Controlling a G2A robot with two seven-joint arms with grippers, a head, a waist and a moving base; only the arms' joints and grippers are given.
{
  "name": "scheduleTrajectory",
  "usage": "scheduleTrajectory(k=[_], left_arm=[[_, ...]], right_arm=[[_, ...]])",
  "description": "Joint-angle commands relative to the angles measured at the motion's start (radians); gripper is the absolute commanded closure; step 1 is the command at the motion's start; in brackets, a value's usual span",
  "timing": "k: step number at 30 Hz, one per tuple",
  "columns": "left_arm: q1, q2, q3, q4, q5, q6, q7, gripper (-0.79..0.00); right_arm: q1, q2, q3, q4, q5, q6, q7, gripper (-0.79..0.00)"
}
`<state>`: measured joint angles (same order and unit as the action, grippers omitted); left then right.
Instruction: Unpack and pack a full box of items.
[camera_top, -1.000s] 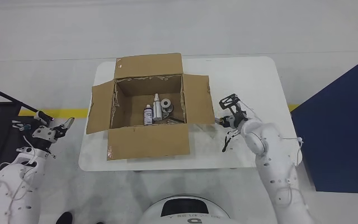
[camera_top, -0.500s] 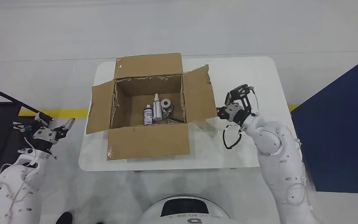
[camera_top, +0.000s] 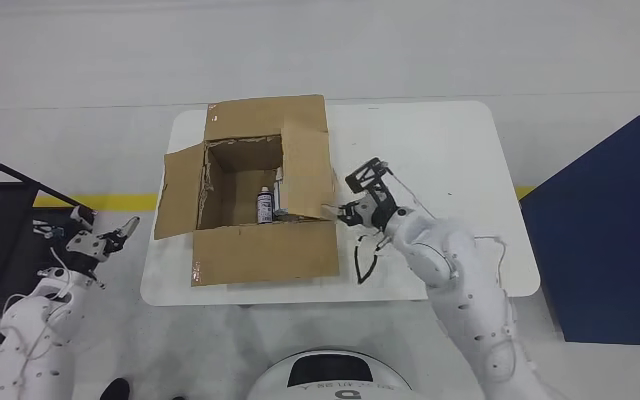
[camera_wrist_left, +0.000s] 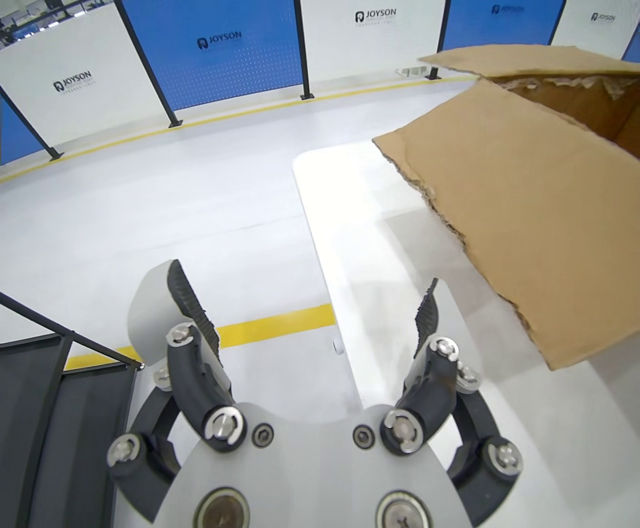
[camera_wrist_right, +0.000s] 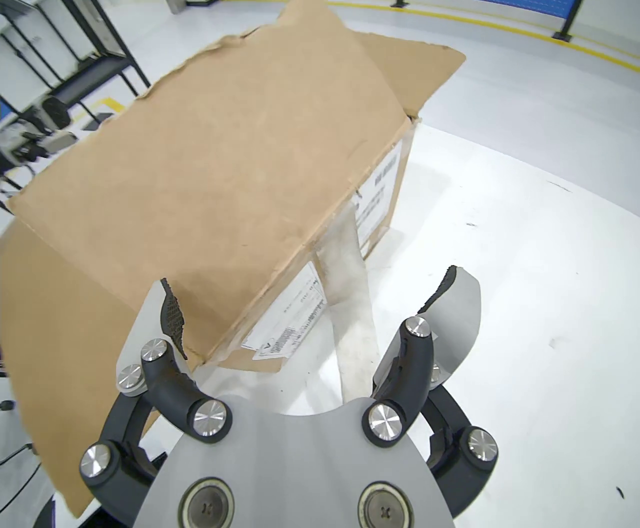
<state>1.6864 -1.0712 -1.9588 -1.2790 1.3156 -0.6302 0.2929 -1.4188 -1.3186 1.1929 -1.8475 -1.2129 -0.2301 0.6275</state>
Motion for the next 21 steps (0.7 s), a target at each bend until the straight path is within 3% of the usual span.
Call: scheduleTrajectory(k=[1, 21], left_arm=[[0.001, 0.001, 0.007, 0.0, 0.012, -0.002, 0.002, -0.785], [-0.027, 0.007, 0.102, -0.023, 0.109, -0.023, -0.074, -0.785]], right_arm=[[0.009, -0.004, -0.036, 0.006, -0.053, 0.057, 0.005, -0.785], [-0.045, 0.006, -0.009, -0.032, -0.044, 0.082, -0.038, -0.785]])
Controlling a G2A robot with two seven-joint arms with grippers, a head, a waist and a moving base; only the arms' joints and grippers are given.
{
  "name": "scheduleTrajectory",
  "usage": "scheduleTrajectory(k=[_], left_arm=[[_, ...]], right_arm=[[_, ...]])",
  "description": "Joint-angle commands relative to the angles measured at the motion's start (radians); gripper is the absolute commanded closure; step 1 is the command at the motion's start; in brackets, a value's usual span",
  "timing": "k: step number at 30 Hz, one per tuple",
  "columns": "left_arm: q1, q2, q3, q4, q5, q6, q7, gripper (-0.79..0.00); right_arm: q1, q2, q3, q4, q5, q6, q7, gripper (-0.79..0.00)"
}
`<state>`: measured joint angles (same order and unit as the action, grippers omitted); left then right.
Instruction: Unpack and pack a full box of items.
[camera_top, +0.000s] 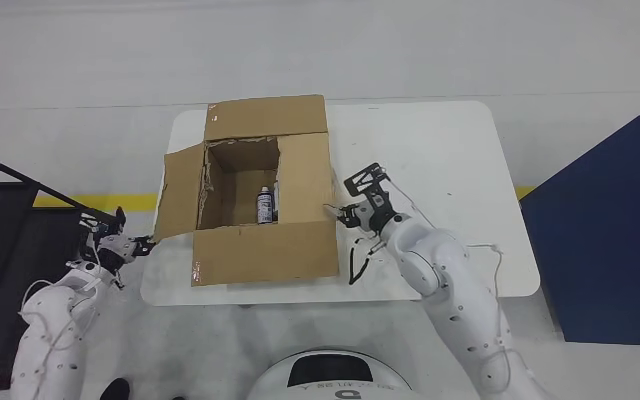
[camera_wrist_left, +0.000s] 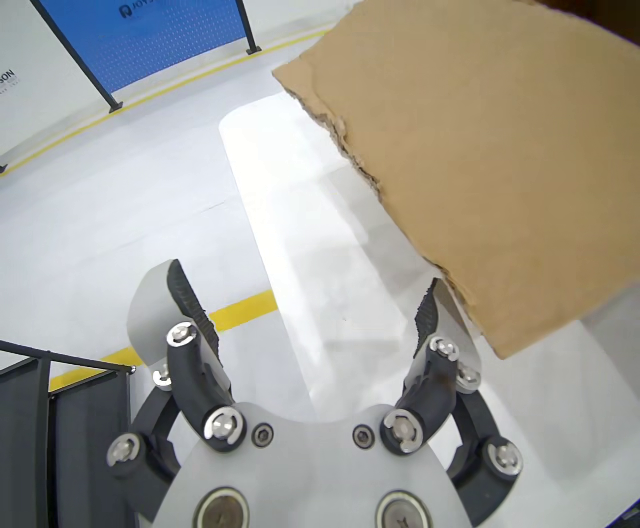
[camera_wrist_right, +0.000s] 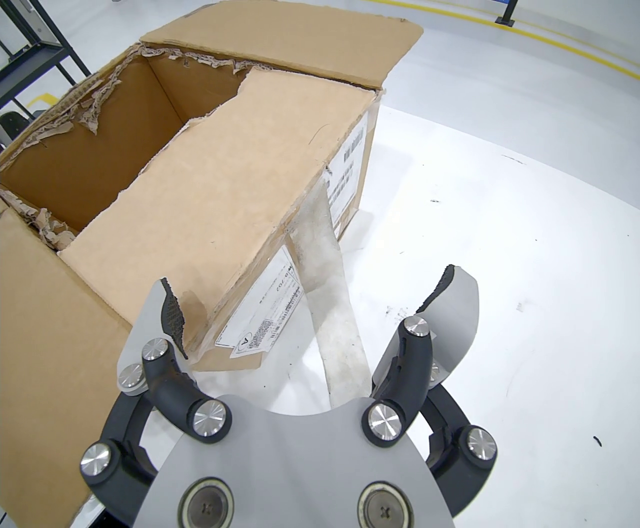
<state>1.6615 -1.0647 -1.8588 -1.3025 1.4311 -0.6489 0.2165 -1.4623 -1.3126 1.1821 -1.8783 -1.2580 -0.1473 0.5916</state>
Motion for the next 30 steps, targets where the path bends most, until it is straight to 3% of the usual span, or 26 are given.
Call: scheduleTrajectory(k=[1, 9, 15, 22, 30], left_arm=[[-0.003, 0.001, 0.001, 0.0, -0.021, -0.017, 0.009, -0.785], [0.004, 0.004, -0.065, -0.029, -0.167, -0.059, 0.099, -0.785], [0.047, 0.006, -0.098, -0.158, -0.201, -0.06, 0.098, -0.785], [0.04, 0.006, -0.032, -0.31, -0.125, -0.034, -0.012, -0.785], [-0.005, 0.006, 0.065, -0.301, -0.068, -0.032, -0.139, -0.785]], right_arm=[[-0.004, 0.001, 0.003, -0.002, 0.004, -0.001, -0.005, -0.785], [-0.02, 0.007, 0.028, -0.003, 0.032, -0.011, -0.028, -0.785], [-0.046, 0.014, 0.065, -0.002, 0.064, -0.029, -0.057, -0.785], [-0.099, 0.024, 0.131, -0.003, 0.114, -0.055, -0.112, -0.785], [-0.184, 0.041, 0.226, -0.004, 0.161, -0.111, -0.163, -0.785]])
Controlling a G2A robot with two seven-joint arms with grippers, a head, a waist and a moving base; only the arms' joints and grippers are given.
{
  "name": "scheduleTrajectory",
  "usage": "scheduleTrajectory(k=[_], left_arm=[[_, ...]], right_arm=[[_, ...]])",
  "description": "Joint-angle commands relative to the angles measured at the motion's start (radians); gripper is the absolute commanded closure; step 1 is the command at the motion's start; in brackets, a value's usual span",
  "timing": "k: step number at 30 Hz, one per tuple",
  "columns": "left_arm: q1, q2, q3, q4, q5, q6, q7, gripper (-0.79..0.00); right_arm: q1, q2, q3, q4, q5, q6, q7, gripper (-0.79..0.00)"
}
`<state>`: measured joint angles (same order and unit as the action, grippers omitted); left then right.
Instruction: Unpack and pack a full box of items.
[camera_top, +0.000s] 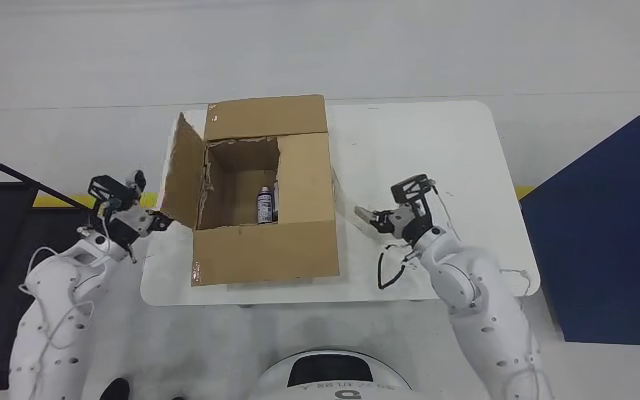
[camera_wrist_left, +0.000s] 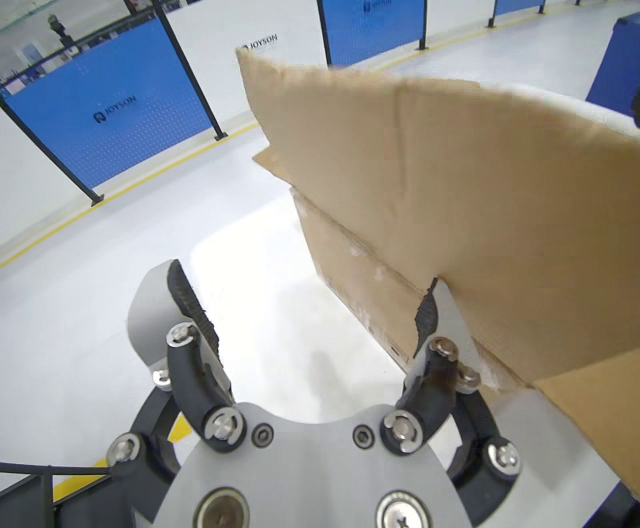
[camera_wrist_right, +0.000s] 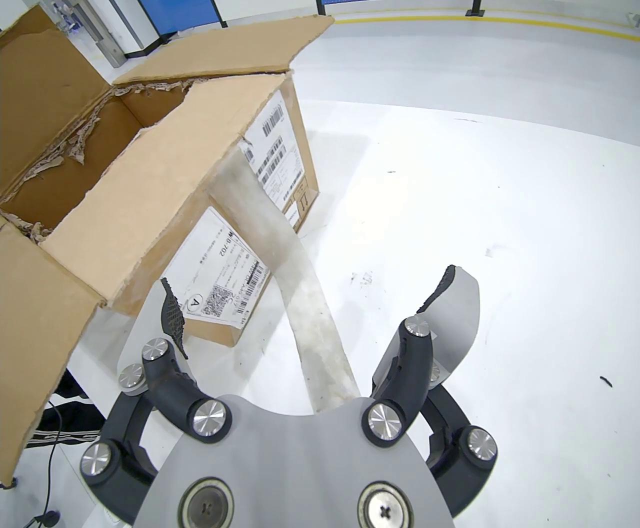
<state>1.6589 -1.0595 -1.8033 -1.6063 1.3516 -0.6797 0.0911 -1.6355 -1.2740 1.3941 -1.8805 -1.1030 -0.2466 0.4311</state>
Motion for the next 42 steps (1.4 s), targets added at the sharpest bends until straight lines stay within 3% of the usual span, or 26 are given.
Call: scheduleTrajectory(k=[1, 7, 17, 21, 26, 32, 34, 38, 42], left_arm=[[-0.007, 0.001, 0.018, 0.006, 0.021, 0.0, -0.028, -0.785], [-0.02, 0.001, 0.051, 0.001, 0.038, 0.009, -0.049, -0.785], [-0.023, 0.003, 0.019, -0.016, -0.039, 0.021, 0.021, -0.785], [-0.047, 0.004, 0.041, -0.009, -0.02, 0.02, -0.017, -0.785], [-0.06, 0.004, 0.069, 0.001, -0.008, 0.023, -0.021, -0.785], [-0.059, 0.004, 0.075, 0.005, -0.004, 0.025, -0.015, -0.785], [-0.059, 0.004, 0.075, 0.005, -0.004, 0.025, -0.015, -0.785], [-0.059, 0.004, 0.075, 0.005, -0.004, 0.025, -0.015, -0.785], [-0.059, 0.004, 0.075, 0.005, -0.004, 0.025, -0.015, -0.785]], right_arm=[[-0.025, 0.005, 0.032, -0.006, 0.01, -0.023, -0.004, -0.785], [-0.025, 0.005, 0.032, -0.006, 0.01, -0.023, -0.004, -0.785], [-0.025, 0.006, 0.031, -0.002, 0.005, -0.021, -0.004, -0.785], [-0.023, 0.015, -0.01, 0.01, -0.058, -0.129, 0.087, -0.785], [-0.022, 0.024, -0.05, 0.006, -0.079, -0.258, 0.103, -0.785], [-0.006, 0.025, -0.069, 0.01, 0.069, -0.325, 0.04, -0.785], [0.017, 0.023, -0.078, 0.03, 0.191, -0.352, 0.021, -0.785], [0.095, 0.014, -0.102, 0.077, 0.338, -0.256, 0.03, -0.785], [0.184, -0.004, -0.165, 0.115, 0.301, -0.027, -0.001, -0.785]])
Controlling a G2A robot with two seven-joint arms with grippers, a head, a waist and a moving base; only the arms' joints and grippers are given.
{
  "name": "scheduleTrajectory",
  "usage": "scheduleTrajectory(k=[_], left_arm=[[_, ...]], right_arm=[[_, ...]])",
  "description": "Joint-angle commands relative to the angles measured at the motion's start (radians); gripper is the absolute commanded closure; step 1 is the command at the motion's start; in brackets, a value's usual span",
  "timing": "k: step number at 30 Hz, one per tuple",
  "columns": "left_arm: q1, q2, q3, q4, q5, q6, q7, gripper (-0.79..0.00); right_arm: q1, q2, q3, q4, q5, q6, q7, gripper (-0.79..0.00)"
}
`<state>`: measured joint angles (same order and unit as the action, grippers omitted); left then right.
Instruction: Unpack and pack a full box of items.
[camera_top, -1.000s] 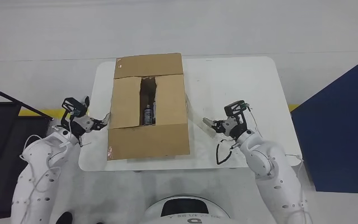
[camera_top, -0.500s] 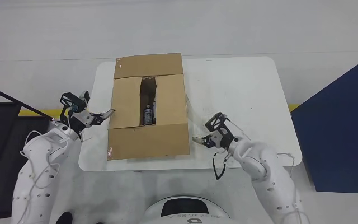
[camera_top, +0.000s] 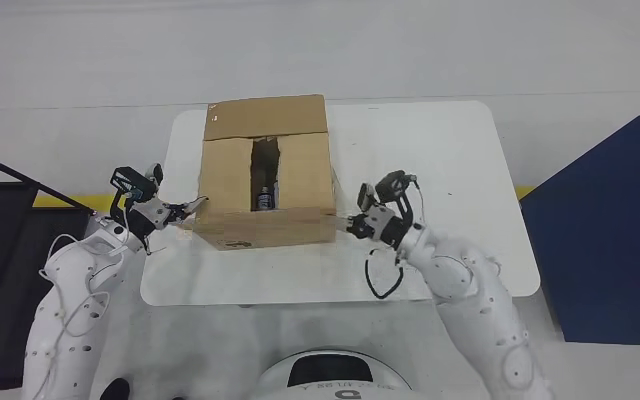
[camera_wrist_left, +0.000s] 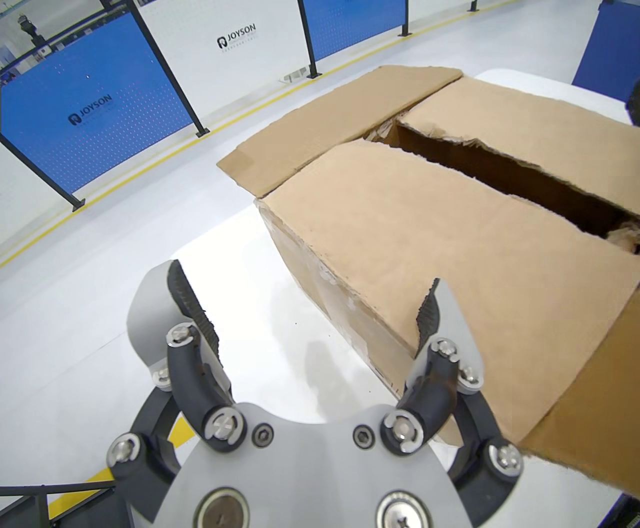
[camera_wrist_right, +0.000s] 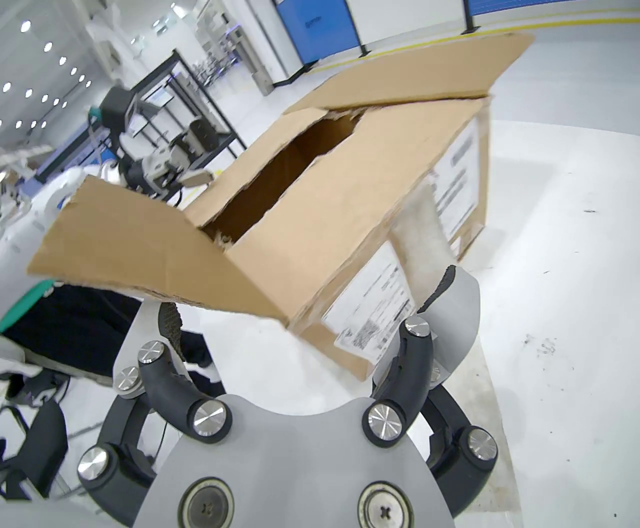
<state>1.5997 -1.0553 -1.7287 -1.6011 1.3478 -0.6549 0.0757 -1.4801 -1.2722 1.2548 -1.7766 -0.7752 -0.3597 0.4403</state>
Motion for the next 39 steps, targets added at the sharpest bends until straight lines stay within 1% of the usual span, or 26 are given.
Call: scheduleTrajectory(k=[1, 5, 7, 8, 11, 13, 15, 16, 18, 20, 22, 26, 31, 32, 34, 37, 39], left_arm=[[0.0, 0.0, 0.0, 0.0, 0.0, 0.0, 0.0, -0.785], [0.0, 0.0, 0.0, 0.0, 0.0, 0.0, 0.0, -0.785], [0.006, -0.001, -0.022, 0.004, -0.026, 0.037, 0.022, -0.785], [0.012, -0.001, -0.037, 0.005, -0.043, 0.042, 0.039, -0.785], [0.042, 0.002, -0.085, -0.009, -0.07, 0.035, 0.092, -0.785], [0.067, 0.004, -0.109, -0.026, -0.08, 0.023, 0.121, -0.785], [0.088, 0.005, -0.119, -0.037, -0.093, -0.009, 0.133, -0.785], [0.093, 0.006, -0.116, -0.035, -0.102, -0.033, 0.121, -0.785], [0.084, 0.007, -0.102, -0.033, -0.093, -0.046, 0.078, -0.785], [0.065, 0.008, -0.078, -0.021, -0.078, -0.045, 0.033, -0.785], [0.033, 0.006, -0.041, -0.003, -0.069, -0.035, -0.007, -0.785], [0.001, 0.007, -0.005, 0.008, -0.046, -0.033, -0.041, -0.785], [-0.018, 0.008, 0.002, 0.024, -0.048, -0.03, -0.052, -0.785], [-0.021, 0.009, 0.002, 0.024, -0.049, -0.031, -0.055, -0.785], [-0.025, 0.01, 0.001, 0.021, -0.056, -0.032, -0.06, -0.785], [-0.026, 0.011, 0.002, 0.008, -0.056, -0.033, -0.069, -0.785], [-0.023, 0.012, 0.002, 0.002, -0.055, -0.033, -0.069, -0.785]], right_arm=[[0.053, -0.011, -0.049, 0.024, -0.059, 0.146, -0.015, -0.785], [0.133, -0.03, -0.146, 0.066, -0.133, 0.283, -0.003, -0.785], [0.163, -0.037, -0.177, 0.08, -0.153, 0.324, 0.014, -0.785], [0.175, -0.04, -0.189, 0.085, -0.165, 0.344, 0.019, -0.785], [0.207, -0.048, -0.218, 0.1, -0.19, 0.396, 0.031, -0.785], [0.223, -0.053, -0.233, 0.107, -0.192, 0.412, 0.037, -0.785], [0.239, -0.057, -0.245, 0.112, -0.198, 0.421, 0.043, -0.785], [0.246, -0.059, -0.252, 0.112, -0.201, 0.424, 0.044, -0.785], [0.254, -0.062, -0.262, 0.109, -0.203, 0.419, 0.044, -0.785], [0.25, -0.061, -0.253, 0.093, -0.185, 0.396, 0.044, -0.785], [0.21, -0.049, -0.208, 0.048, -0.14, 0.309, 0.044, -0.785], [0.21, -0.049, -0.208, 0.048, -0.14, 0.309, 0.044, -0.785], [0.21, -0.049, -0.208, 0.048, -0.14, 0.309, 0.044, -0.785], [0.208, -0.051, -0.19, 0.047, -0.11, 0.336, 0.01, -0.785], [0.223, -0.063, -0.149, 0.072, 0.044, 0.386, -0.08, -0.785], [0.314, -0.084, -0.128, 0.189, 0.22, 0.423, -0.171, -0.785], [0.396, -0.099, -0.139, 0.29, 0.279, 0.439, -0.197, -0.785]])
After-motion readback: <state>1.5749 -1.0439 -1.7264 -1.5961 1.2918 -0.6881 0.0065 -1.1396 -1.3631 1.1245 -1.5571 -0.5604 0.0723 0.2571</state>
